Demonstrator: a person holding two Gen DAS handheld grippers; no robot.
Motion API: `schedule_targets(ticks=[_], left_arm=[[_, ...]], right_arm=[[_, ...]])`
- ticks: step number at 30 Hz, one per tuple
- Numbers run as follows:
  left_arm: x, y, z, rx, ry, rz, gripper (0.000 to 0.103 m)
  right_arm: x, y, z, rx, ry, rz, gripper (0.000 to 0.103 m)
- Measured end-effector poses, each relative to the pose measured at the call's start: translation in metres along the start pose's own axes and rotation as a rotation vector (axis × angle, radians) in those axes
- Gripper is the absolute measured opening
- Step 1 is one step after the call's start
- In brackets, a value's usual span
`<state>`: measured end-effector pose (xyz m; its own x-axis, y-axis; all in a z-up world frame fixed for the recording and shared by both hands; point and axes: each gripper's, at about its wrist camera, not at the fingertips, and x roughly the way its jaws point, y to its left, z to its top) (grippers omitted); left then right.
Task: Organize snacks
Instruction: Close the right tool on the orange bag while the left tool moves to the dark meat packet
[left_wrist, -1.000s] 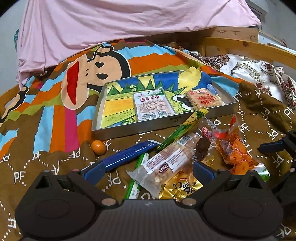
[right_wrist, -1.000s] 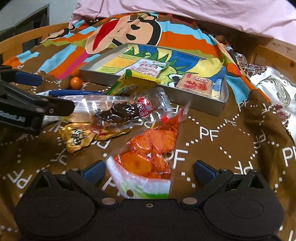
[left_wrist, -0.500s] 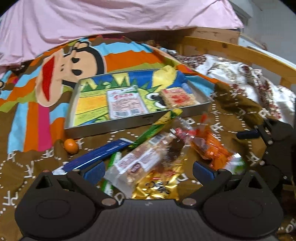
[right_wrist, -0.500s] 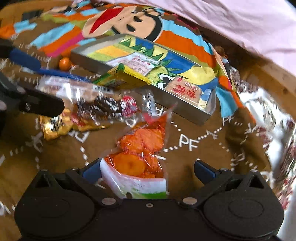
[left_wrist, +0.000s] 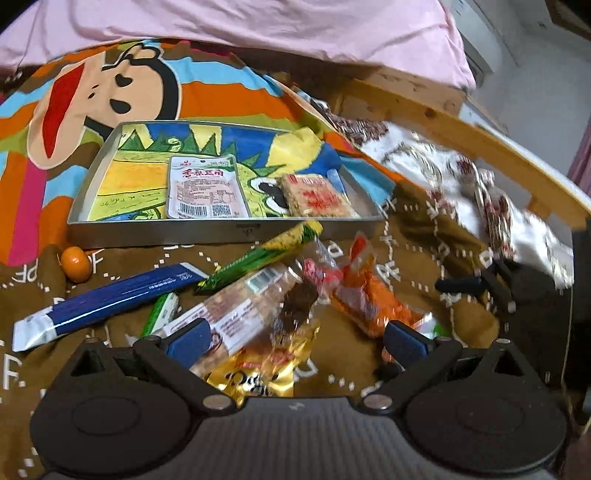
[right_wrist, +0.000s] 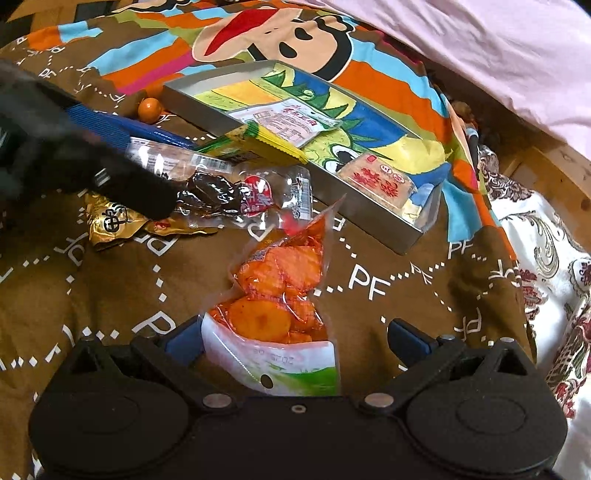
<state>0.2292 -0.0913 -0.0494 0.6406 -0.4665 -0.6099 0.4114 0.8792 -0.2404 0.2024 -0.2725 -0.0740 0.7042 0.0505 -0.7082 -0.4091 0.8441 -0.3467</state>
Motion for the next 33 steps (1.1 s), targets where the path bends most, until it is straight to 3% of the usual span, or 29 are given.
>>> schedule_targets(ticks=[4,10,16,19,24,27,28,29,33], left_arm=[[0.005,0.001,0.005,-0.026,0.003,-0.042,0.102],[0.027,-0.006,0.022,0.125,0.051,-0.017,0.102],[0.041,-0.007,0.035,0.19,0.106,-0.048,0.088],[0.042,-0.009,0.034,0.214,0.109,-0.064,0.076],[0.04,-0.014,0.032,0.224,0.118,-0.094,0.075],[0.039,-0.013,0.033,0.205,0.119,-0.096,0.073],[0.038,-0.013,0.033,0.2,0.12,-0.097,0.073],[0.037,-0.013,0.033,0.201,0.122,-0.094,0.073],[0.04,-0.018,0.034,0.245,0.142,-0.06,0.073]], right_arm=[[0.001,0.002,0.0,-0.007,0.001,-0.004,0.102],[0.004,0.0,0.0,0.022,-0.011,-0.001,0.102],[0.007,0.001,0.002,0.063,-0.051,-0.012,0.101],[0.007,0.002,0.003,0.079,-0.064,-0.009,0.093],[0.005,-0.003,0.006,0.122,-0.053,0.05,0.072],[0.0,0.003,0.006,0.03,-0.058,0.023,0.069],[-0.002,0.004,0.005,-0.011,-0.061,0.011,0.056],[-0.004,0.005,0.004,-0.054,-0.063,0.002,0.053],[-0.006,-0.004,0.001,-0.09,-0.044,0.003,0.051]])
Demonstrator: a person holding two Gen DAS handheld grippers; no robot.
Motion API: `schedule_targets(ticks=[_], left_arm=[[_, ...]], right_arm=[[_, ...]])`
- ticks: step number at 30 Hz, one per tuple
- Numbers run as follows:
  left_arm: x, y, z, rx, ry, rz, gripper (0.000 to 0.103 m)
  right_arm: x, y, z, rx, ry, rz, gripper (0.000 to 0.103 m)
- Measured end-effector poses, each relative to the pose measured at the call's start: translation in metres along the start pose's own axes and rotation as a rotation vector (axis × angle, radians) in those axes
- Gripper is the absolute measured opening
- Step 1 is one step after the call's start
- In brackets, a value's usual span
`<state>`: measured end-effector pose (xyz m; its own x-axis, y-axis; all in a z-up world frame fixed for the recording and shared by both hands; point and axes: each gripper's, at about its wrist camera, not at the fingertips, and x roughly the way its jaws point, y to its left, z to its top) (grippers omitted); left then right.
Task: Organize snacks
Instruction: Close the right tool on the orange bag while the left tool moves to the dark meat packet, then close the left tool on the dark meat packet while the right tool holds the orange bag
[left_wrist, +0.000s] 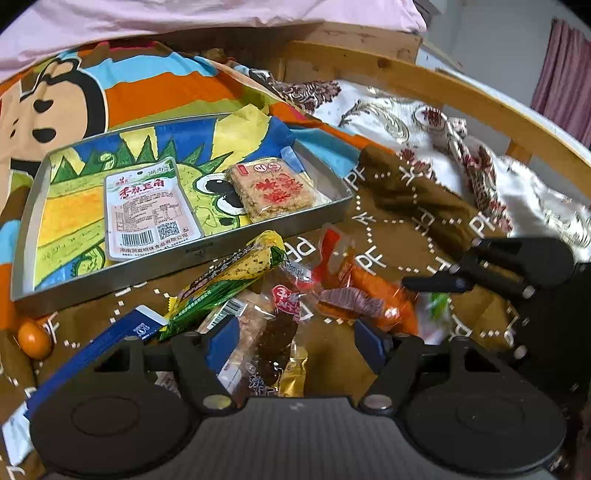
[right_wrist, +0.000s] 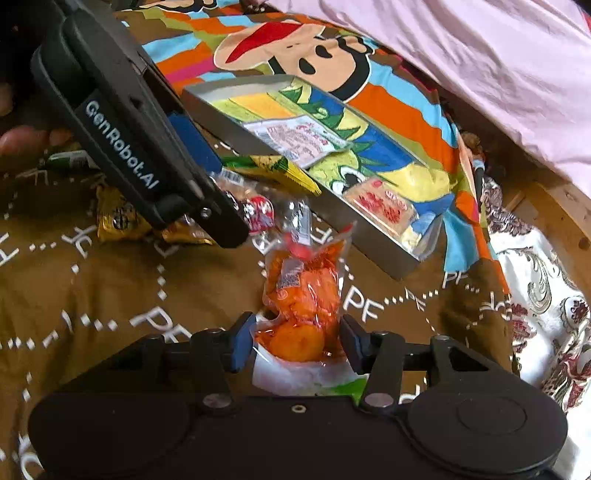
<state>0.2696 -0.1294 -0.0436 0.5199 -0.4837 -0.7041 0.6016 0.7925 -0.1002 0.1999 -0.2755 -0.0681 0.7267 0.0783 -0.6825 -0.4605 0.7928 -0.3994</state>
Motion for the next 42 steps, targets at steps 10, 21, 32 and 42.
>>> schedule_targets(ticks=[10,21,32,42], left_arm=[[0.03,-0.033,0.009,0.291,0.111,0.166,0.073],[0.044,-0.036,0.016,0.335,0.149,0.266,0.059],[0.028,-0.041,0.01,0.301,0.155,0.288,0.052],[0.025,-0.044,0.008,0.29,0.159,0.318,0.051]], right_arm=[[0.007,-0.02,-0.005,0.073,-0.003,0.025,0.061],[0.014,-0.027,-0.004,0.144,-0.01,0.032,0.073],[0.025,-0.034,-0.009,0.255,-0.043,0.077,0.073],[0.022,-0.028,-0.007,0.226,-0.031,0.055,0.07]])
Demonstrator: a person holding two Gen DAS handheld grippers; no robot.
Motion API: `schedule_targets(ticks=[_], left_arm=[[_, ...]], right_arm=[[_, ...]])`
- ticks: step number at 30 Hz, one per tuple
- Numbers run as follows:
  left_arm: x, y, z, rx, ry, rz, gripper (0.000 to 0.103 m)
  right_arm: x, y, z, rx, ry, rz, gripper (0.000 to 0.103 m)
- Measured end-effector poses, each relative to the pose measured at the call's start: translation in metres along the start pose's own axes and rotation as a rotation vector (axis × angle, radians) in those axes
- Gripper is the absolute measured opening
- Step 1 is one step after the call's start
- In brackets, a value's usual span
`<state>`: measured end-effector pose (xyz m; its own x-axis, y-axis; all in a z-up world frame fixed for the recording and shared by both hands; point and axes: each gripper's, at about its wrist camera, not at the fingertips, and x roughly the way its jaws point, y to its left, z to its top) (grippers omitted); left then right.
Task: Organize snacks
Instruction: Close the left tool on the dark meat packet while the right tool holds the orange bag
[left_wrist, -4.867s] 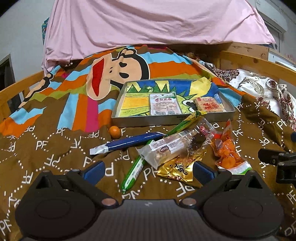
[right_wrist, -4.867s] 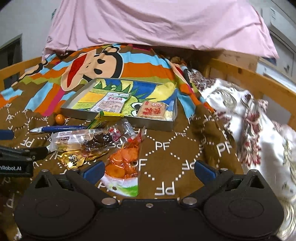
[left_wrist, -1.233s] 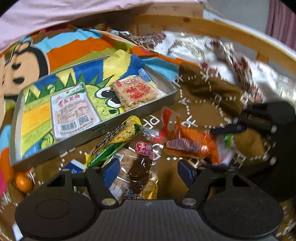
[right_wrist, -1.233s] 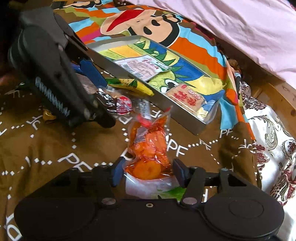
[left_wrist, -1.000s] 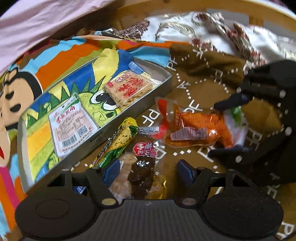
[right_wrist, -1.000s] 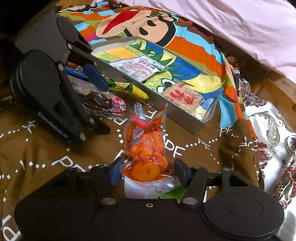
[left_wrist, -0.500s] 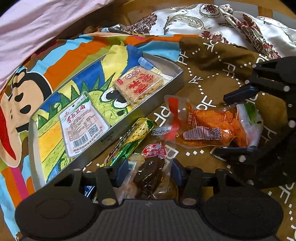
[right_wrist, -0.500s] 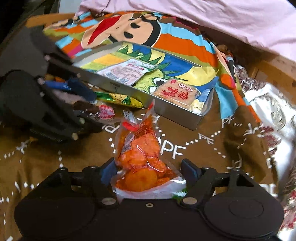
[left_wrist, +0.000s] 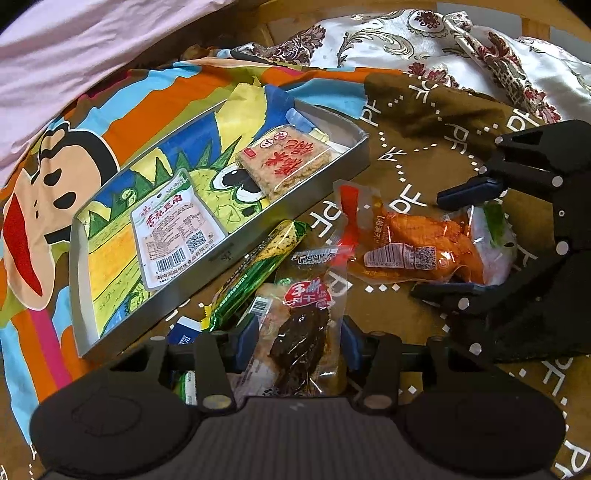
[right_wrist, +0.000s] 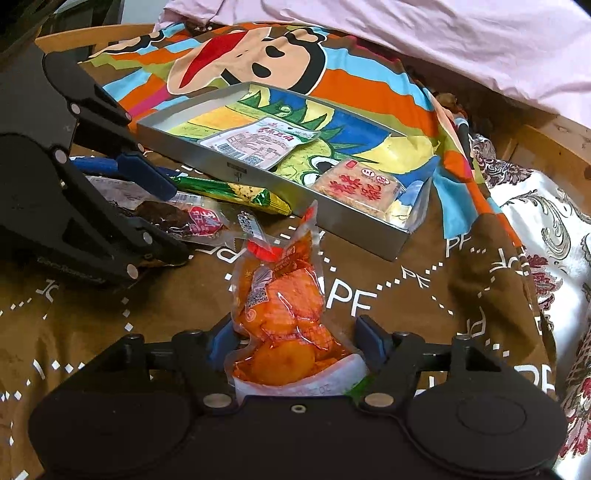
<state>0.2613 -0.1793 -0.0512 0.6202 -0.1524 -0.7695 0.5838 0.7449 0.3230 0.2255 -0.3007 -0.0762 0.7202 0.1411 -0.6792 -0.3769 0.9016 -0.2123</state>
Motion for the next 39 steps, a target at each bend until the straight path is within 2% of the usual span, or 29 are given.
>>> schedule_targets(ticks=[6,12,19,27,34,39], left_arm=[[0.005,-0.001,0.003,-0.003,0.001,0.021,0.055],[0.009,0.003,0.005,-0.027,-0.002,0.009,0.056],[0.007,0.003,0.004,-0.035,-0.006,0.009,0.052],[0.006,0.014,0.006,-0.122,-0.005,-0.027,0.051],[0.005,0.014,0.006,-0.145,-0.002,-0.029,0.051],[0.0,0.015,0.005,-0.198,-0.004,-0.045,0.047]], right_arm=[[0.002,-0.001,0.0,0.005,0.001,0.001,0.071],[0.003,-0.001,0.0,0.008,0.001,0.001,0.072],[0.003,0.0,0.0,0.008,0.0,-0.006,0.071],[0.003,-0.001,0.002,0.041,0.004,-0.013,0.071],[0.003,0.0,0.002,0.045,0.004,-0.014,0.071],[0.003,-0.001,0.002,0.059,0.013,-0.013,0.071]])
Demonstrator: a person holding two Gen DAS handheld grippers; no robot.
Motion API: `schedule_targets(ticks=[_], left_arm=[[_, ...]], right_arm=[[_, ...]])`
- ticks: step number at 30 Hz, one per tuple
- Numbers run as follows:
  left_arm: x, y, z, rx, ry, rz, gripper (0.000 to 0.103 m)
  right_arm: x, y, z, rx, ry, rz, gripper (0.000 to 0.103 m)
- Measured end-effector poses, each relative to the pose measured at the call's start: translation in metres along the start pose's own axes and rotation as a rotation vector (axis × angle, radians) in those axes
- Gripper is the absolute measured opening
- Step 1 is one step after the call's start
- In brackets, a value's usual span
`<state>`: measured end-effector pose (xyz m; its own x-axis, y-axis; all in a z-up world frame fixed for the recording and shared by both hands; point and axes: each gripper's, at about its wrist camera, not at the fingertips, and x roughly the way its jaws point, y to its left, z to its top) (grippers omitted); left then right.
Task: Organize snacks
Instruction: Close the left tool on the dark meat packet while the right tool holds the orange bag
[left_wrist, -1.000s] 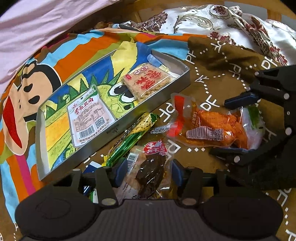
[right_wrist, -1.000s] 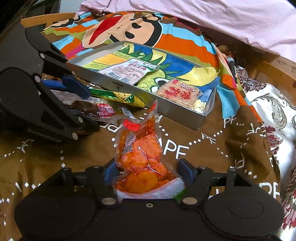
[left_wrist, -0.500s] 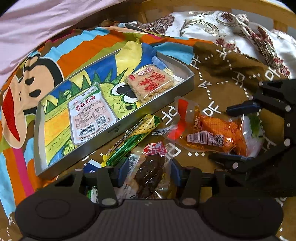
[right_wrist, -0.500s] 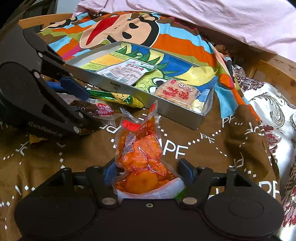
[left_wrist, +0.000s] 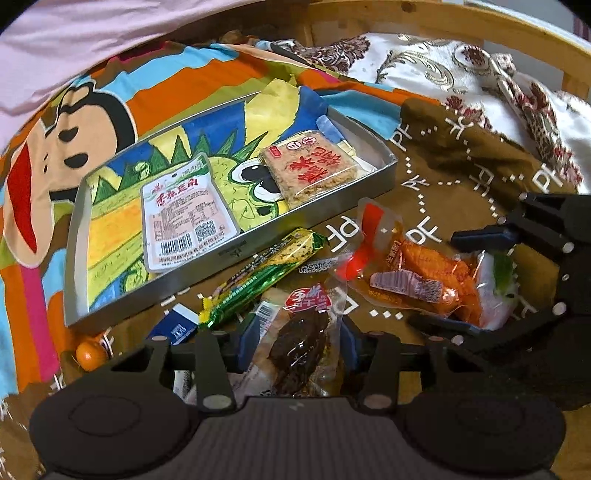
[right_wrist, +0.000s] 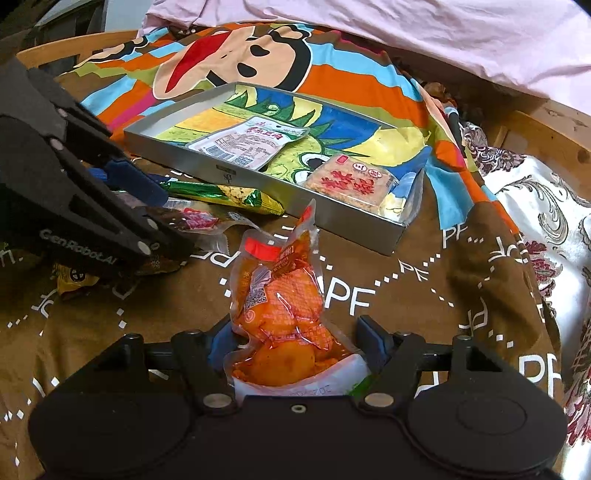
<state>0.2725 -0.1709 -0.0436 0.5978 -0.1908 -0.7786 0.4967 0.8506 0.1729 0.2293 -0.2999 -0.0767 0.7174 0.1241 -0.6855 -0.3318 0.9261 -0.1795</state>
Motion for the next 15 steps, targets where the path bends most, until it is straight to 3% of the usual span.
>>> schedule_targets(ticks=[15], left_arm=[[-0.007,-0.006,-0.012,-0.099,0.047,-0.066,0.039]], right_arm=[[0.0,-0.001,0.0,0.001,0.003,-0.001,0.071]])
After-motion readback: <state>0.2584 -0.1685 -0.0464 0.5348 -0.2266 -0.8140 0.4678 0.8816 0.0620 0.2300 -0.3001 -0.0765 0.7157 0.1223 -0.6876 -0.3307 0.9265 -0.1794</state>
